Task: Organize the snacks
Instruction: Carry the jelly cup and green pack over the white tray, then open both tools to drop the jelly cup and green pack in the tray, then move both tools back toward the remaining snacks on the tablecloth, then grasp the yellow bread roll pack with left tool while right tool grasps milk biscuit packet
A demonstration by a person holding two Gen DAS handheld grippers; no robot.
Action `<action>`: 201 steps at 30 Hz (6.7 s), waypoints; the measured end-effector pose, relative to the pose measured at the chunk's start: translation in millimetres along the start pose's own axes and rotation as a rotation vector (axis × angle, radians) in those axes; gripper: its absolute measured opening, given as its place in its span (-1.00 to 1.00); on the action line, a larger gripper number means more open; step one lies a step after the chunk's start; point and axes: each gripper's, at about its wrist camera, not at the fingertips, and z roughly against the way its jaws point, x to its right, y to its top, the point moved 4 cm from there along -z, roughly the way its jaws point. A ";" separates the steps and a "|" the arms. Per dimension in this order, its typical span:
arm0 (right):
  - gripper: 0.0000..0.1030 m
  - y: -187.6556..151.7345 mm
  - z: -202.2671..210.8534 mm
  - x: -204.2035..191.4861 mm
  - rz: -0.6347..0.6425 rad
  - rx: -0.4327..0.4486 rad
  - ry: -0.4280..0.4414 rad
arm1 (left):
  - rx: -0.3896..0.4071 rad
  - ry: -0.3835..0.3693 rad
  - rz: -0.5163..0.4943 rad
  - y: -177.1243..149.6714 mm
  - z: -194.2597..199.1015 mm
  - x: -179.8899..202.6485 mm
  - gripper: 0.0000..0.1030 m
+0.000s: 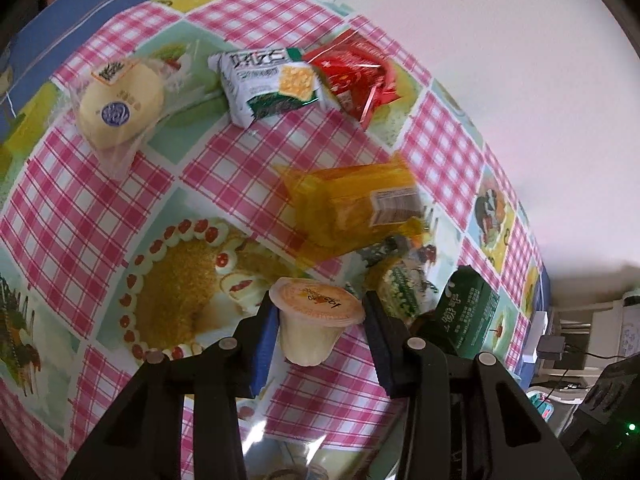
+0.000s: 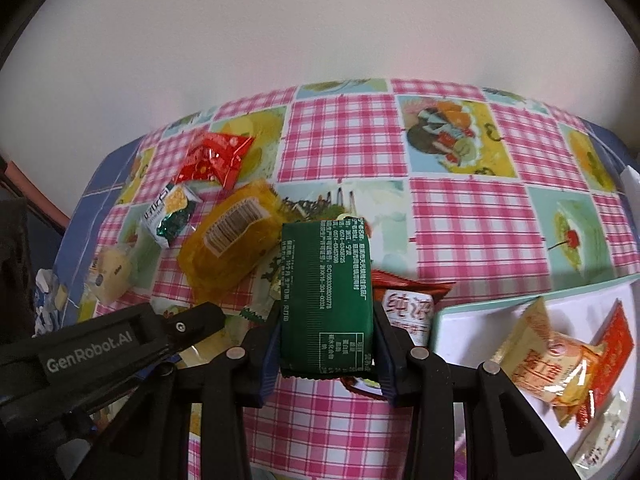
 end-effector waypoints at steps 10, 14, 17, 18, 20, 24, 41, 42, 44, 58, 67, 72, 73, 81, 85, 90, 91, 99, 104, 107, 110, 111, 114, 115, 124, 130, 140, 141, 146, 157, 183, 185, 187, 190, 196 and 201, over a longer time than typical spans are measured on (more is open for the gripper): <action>-0.18 -2.1 35.0 66.6 -0.169 -0.007 -0.099 | 0.000 -0.013 -0.104 -18.5 15.7 39.3 -0.16; -0.18 -7.8 49.7 112.1 -0.280 -0.008 -0.168 | -0.022 -0.031 -0.184 -36.0 15.1 68.8 -0.16; -0.18 -13.7 59.4 148.0 -0.370 -0.007 -0.220 | -0.054 -0.043 -0.269 -56.3 11.0 97.6 -0.16; -0.18 -16.5 63.1 159.8 -0.402 -0.005 -0.241 | -0.061 -0.046 -0.292 -62.3 9.8 105.2 -0.16; -0.18 -21.5 70.1 178.0 -0.450 0.002 -0.266 | -0.083 -0.053 -0.357 -80.1 5.4 125.6 -0.16; -0.18 -33.2 82.3 212.5 -0.542 0.010 -0.290 | -0.134 -0.069 -0.440 -109.2 -5.1 151.9 -0.15; -0.15 -56.1 100.3 256.6 -0.637 0.001 -0.326 | -0.175 -0.072 -0.551 -150.3 -12.4 179.2 0.17; -0.15 -56.0 99.8 256.0 -0.634 -0.002 -0.328 | -0.166 -0.068 -0.550 -148.4 -10.6 178.8 0.17; -0.14 -55.9 99.8 254.8 -0.630 -0.006 -0.330 | -0.151 -0.065 -0.541 -143.6 -8.5 179.3 0.17; 0.72 -45.2 82.2 224.0 -0.527 -0.026 -0.264 | 0.063 0.184 -0.385 -82.8 7.7 121.8 0.82; 1.00 -37.7 79.5 203.2 -0.481 -0.006 -0.245 | 0.150 0.253 -0.203 -33.5 32.8 56.4 0.87; 1.00 -34.1 80.2 192.8 -0.456 0.010 -0.245 | 0.198 0.272 -0.122 -9.2 50.5 20.9 0.98; 1.00 -33.3 80.1 189.1 -0.447 0.012 -0.243 | 0.209 0.278 -0.107 -4.7 54.7 13.1 0.98; 1.00 -19.6 73.6 143.3 -0.350 0.034 -0.167 | 0.283 0.330 -0.012 18.9 80.2 -37.8 0.98; 1.00 -10.3 67.7 112.0 -0.279 0.046 -0.108 | 0.302 0.312 -0.010 24.5 85.6 -44.7 0.98; 1.00 -3.0 56.0 73.3 -0.190 0.056 -0.044 | 0.299 0.292 -0.076 25.9 79.3 -30.7 0.98; 1.00 -2.8 54.5 67.9 -0.178 0.057 -0.041 | 0.294 0.282 -0.079 25.7 77.2 -28.5 0.98; 0.60 4.5 25.8 42.4 -0.082 0.026 -0.016 | 0.243 0.264 -0.186 21.7 47.9 -3.6 0.98; 0.22 8.8 9.9 40.4 -0.065 -0.001 -0.031 | 0.220 0.263 -0.241 21.1 29.9 10.4 0.97; 0.21 10.6 0.2 39.4 -0.054 -0.018 -0.048 | 0.205 0.249 -0.261 21.7 22.3 15.9 0.92; 0.08 12.6 -6.7 39.9 -0.051 -0.032 -0.065 | 0.203 0.258 -0.277 24.4 17.7 18.1 0.86; 0.08 14.2 -8.0 38.7 -0.042 -0.032 -0.068 | 0.202 0.258 -0.280 25.2 16.6 18.5 0.82; 0.09 16.6 -13.0 36.6 -0.023 -0.041 -0.073 | 0.196 0.256 -0.281 28.4 13.2 18.0 0.78; 0.08 16.8 -15.9 36.1 -0.016 -0.047 -0.080 | 0.196 0.259 -0.283 29.4 12.3 17.9 0.78; 0.08 17.7 -32.8 27.6 0.026 -0.072 -0.087 | 0.200 0.266 -0.328 37.8 3.0 22.6 0.77; 0.08 17.4 -37.9 21.0 0.014 -0.085 -0.018 | 0.203 0.283 -0.411 43.4 -10.6 33.7 0.74; 0.06 17.7 -46.3 21.2 0.029 -0.100 -0.026 | 0.193 0.298 -0.531 45.9 -39.0 57.0 0.10; 0.07 18.0 -47.0 21.6 0.029 -0.101 -0.026 | 0.197 0.302 -0.533 45.2 -39.3 56.9 0.03; 0.07 18.0 -45.6 23.0 0.025 -0.104 -0.031 | 0.185 0.320 -0.505 40.8 -35.0 48.6 -0.07; 0.08 9.7 -50.1 -6.2 0.056 -0.155 0.013 | 0.113 0.346 -0.275 37.1 -11.5 -3.0 -0.10; 0.16 -61.5 -18.1 -5.0 0.049 -0.285 0.033 | 0.014 0.221 -0.124 -10.2 27.8 -69.1 -0.18; 0.27 -68.6 -16.5 -2.6 0.045 -0.293 0.035 | 0.007 0.215 -0.119 -17.8 30.7 -71.7 -0.18; 0.27 -72.0 -12.9 -1.9 0.045 -0.294 0.035 | 0.000 0.211 -0.118 -24.1 33.2 -73.6 -0.18; 0.32 -82.0 -5.0 3.3 0.047 -0.292 0.044 | -0.010 0.201 -0.107 -32.7 37.0 -76.9 -0.18; 0.36 -92.3 6.1 3.6 0.061 -0.291 0.064 | -0.032 0.187 -0.112 -52.7 41.7 -79.3 -0.17; 0.36 -102.4 15.9 1.9 0.116 -0.290 0.033 | -0.036 0.204 -0.132 -62.0 42.5 -68.5 -0.17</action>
